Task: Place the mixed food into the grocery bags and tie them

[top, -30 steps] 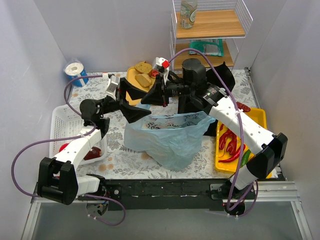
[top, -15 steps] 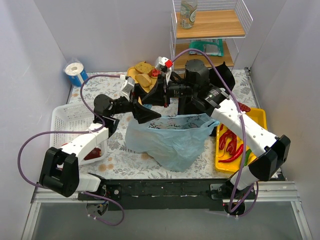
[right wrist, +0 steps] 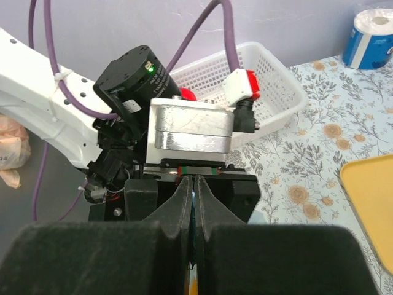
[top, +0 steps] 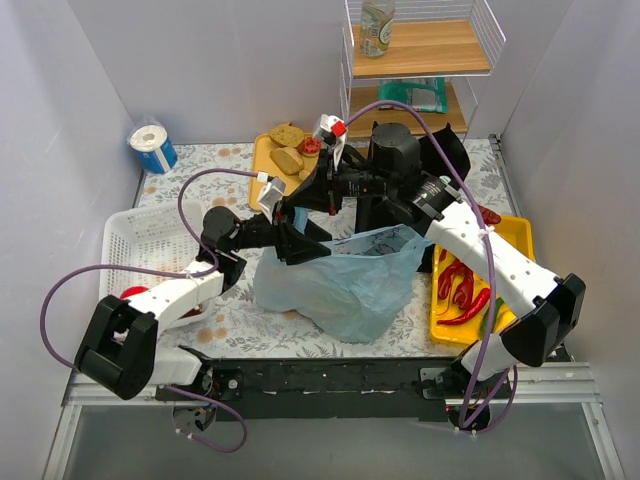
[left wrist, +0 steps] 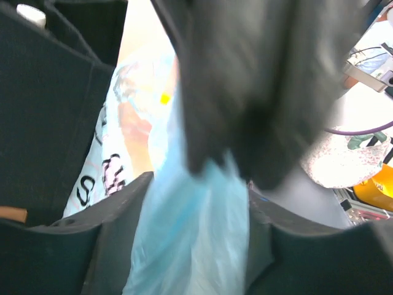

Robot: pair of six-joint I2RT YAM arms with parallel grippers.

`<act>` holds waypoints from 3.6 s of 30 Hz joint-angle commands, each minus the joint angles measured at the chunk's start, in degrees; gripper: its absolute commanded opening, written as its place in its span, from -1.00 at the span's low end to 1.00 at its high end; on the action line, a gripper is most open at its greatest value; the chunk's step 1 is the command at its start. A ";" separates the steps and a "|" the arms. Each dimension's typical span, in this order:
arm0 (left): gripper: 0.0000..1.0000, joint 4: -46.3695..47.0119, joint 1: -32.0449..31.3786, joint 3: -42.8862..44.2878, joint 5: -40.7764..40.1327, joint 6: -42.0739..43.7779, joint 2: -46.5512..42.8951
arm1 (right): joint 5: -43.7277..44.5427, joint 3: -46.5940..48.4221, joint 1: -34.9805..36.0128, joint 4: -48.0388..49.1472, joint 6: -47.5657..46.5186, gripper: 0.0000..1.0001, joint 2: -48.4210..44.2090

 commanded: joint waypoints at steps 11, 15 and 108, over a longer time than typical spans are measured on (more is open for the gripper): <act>-0.58 -16.64 -0.67 -0.48 -2.79 7.95 -4.95 | 5.90 0.70 -0.27 2.57 -0.61 -0.97 -4.96; -0.85 -24.00 -0.66 0.92 -4.19 10.93 -5.30 | 7.92 1.41 -0.70 1.52 -0.96 -0.97 -5.40; -1.00 -37.56 12.43 -13.66 -23.71 -3.13 -18.49 | 49.32 -56.16 -34.89 -13.61 6.51 -0.97 -54.10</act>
